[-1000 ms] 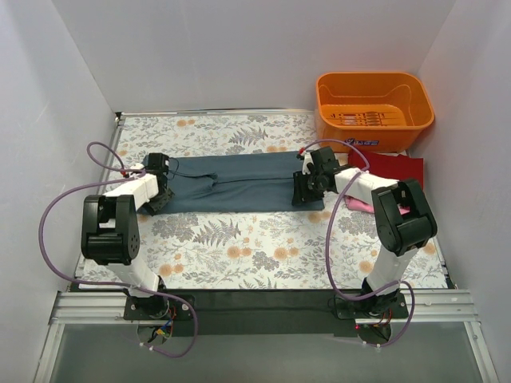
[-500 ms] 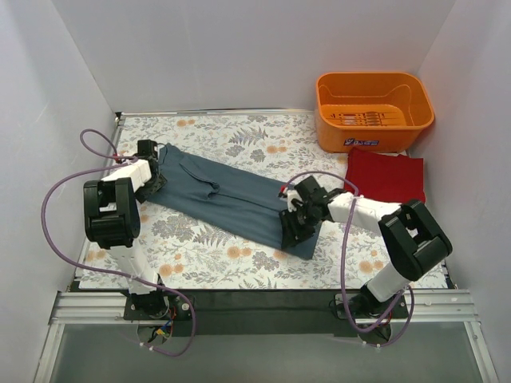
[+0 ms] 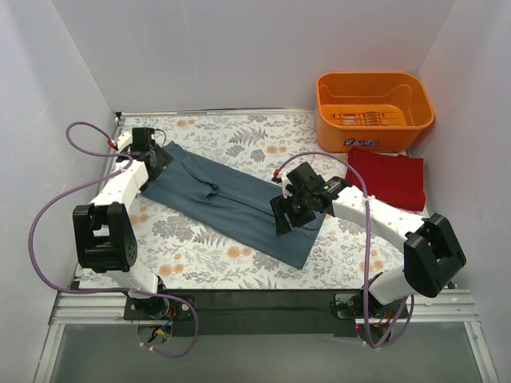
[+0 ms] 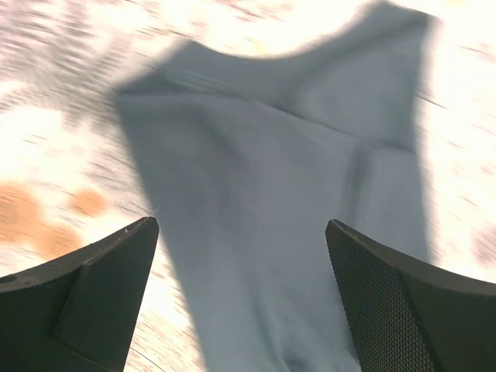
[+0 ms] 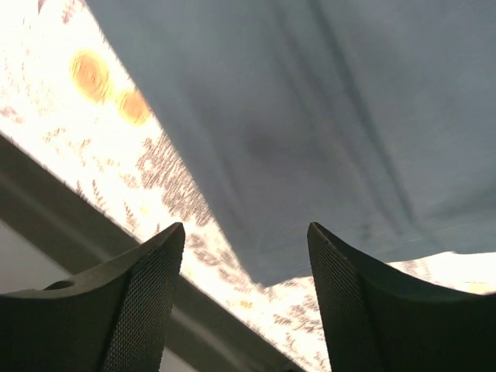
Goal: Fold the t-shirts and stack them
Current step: Fold the tshirt
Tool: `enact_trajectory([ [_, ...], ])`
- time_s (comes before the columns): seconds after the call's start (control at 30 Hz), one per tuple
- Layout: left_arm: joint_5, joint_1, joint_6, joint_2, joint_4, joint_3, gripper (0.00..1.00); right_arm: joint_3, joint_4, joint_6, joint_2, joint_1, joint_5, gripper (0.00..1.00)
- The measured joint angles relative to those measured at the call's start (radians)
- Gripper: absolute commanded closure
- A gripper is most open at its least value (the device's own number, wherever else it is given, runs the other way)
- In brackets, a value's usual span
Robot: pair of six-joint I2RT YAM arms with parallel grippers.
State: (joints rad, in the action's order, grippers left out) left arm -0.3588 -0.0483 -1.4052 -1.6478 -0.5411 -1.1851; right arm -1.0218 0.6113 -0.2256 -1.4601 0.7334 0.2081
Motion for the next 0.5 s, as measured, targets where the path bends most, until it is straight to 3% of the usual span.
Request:
enact_trajectory([
  [0.13,0.074,0.1,-0.081,0.048,0.006,-0.021,0.17,-0.011,-0.017,0.003,0.004,-0.027,-0.058,0.31],
  [0.27,0.151,0.19,-0.154,-0.013,0.022,-0.055,0.16,-0.008,-0.023,0.005,0.003,-0.068,-0.074,0.3],
  [0.5,0.211,0.222,-0.221,-0.177,0.026,-0.104,0.18,0.05,-0.047,0.011,0.018,-0.117,-0.07,0.31],
])
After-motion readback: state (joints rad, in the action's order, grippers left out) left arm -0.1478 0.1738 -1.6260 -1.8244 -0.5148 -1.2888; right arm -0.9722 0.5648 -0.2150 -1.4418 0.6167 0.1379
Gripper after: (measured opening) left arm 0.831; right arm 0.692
